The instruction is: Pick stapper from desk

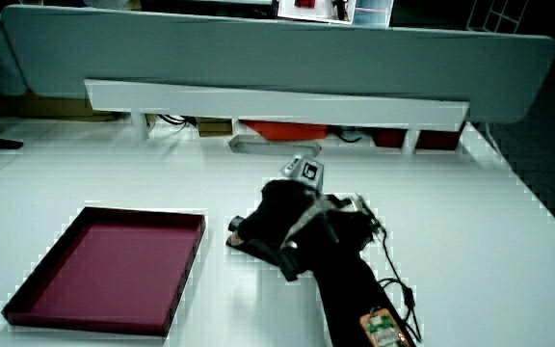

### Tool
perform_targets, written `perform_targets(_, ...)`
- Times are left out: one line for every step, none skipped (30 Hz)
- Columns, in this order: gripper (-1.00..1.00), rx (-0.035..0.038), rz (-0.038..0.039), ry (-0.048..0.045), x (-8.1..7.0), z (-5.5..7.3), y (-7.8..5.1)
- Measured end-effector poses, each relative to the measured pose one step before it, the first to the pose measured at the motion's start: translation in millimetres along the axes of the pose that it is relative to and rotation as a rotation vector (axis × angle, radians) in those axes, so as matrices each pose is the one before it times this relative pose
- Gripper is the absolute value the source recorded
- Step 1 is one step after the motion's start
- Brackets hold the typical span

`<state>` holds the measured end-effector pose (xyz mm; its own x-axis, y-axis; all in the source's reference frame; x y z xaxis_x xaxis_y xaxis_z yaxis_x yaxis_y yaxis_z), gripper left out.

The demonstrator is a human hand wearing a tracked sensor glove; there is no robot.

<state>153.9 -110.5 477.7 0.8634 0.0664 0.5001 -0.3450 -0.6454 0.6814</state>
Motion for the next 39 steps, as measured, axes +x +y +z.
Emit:
perform_targets(0.0, -0.00822, -0.00412, 0.00507, 3.27, -2.99, 3.12)
perform_targets(0.0, -0.00099, -0.00872, -0.00128, 1.48, -2.15, 1.88)
perform_targets(0.0, 0.00037, -0.01381, -0.00522, 2.06, -2.4, 3.08)
perform_targets(0.0, -0.0035, -0.00373, -0.00049, 2.25, -2.56, 3.48)
perform_targets(0.0, -0.01041, -0.00293, -0.00072, 0.67, -1.88, 1.74)
perform_targets(0.0, -0.00824, -0.00217, 0.00243, 0.79, -1.73, 1.86)
perform_targets(0.0, 0.00509, -0.00449, 0.00022, 1.15, -1.44, 2.23)
perform_targets(0.0, -0.00351, -0.00041, -0.00003, 0.78, -1.3, 1.87)
perform_targets(0.0, -0.00027, 0.00153, 0.00663, 0.45, -1.22, 1.05)
perform_targets(0.0, 0.00095, -0.0045, 0.00212, 2.38, -2.09, 2.61)
perform_targets(0.0, 0.00701, 0.01011, -0.00011, -1.13, -0.71, -0.32)
perform_targets(0.0, -0.00443, -0.0109, 0.00181, 2.18, -1.96, 2.86)
perform_targets(0.0, 0.0007, -0.00574, -0.00955, 1.76, -1.72, 2.59)
perform_targets(0.0, 0.00288, 0.00217, -0.00024, -0.41, -0.38, 0.12)
perform_targets(0.0, -0.00556, 0.00249, 0.00978, -0.04, -0.42, 0.17)
perform_targets(0.0, 0.00256, -0.00313, 0.00395, 1.96, -1.09, 2.03)
perform_targets(0.0, 0.00178, -0.00375, -0.01267, -0.01, -0.2, 0.56)
perform_targets(0.05, 0.01023, 0.00475, -0.00425, -1.57, 0.58, -1.23)
perform_targets(0.09, 0.00381, 0.00442, 0.00627, 0.58, -0.2, 0.61)
perform_targets(0.14, 0.00389, 0.00546, 0.00274, 0.0, -0.07, 0.21)
perform_targets(0.18, 0.00738, -0.00294, 0.00019, 0.31, -0.23, 0.36)
perform_targets(0.23, 0.00761, 0.00639, 0.00177, -0.57, 0.36, -0.52)
perform_targets(0.27, 0.0104, 0.00582, 0.00405, -0.37, 0.5, -0.69)
perform_targets(0.32, 0.013, 0.00078, -0.00196, 2.08, -0.39, 1.77)
perform_targets(0.36, 0.01032, 0.00296, 0.00372, -0.95, 0.57, -1.2)
perform_targets(0.41, 0.00002, 0.00678, 0.01159, -0.08, 0.05, -0.31)
perform_targets(0.45, 0.00494, 0.00125, 0.00523, -0.64, 0.38, -0.89)
perform_targets(0.5, 0.00748, -0.00415, -0.00123, 1.57, -0.63, 1.23)
perform_targets(0.55, 0.00745, -0.00095, -0.00041, 0.32, -0.27, 0.58)
perform_targets(0.59, 0.01144, 0.00272, -0.00649, -1.77, 0.66, -1.18)
perform_targets(0.64, 0.00371, 0.00188, -0.00058, 0.88, -0.41, 1.06)
perform_targets(0.68, -0.00102, 0.00249, 0.00016, 0.15, -0.19, 0.27)
perform_targets(0.73, 0.01039, -0.01362, -0.01038, 2.42, -1.23, 1.67)
perform_targets(0.77, 0.00934, 0.01689, 0.00423, -2.78, 0.9, -2.67)
perform_targets(0.82, -0.00738, 0.00833, 0.00785, 1.17, -0.99, 1.37)
perform_targets(0.86, 0.01404, 0.00321, -0.00634, -0.48, 0.07, -0.13)
perform_targets(0.91, 0.00494, 0.0041, -0.00289, 0.0, -0.01, 0.14)
perform_targets(0.95, 0.00664, 0.00508, 0.00739, -1.48, 1.1, -1.44)
perform_targets(1.0, 0.00094, 0.00338, 0.00814, 0.42, -0.09, 0.35)
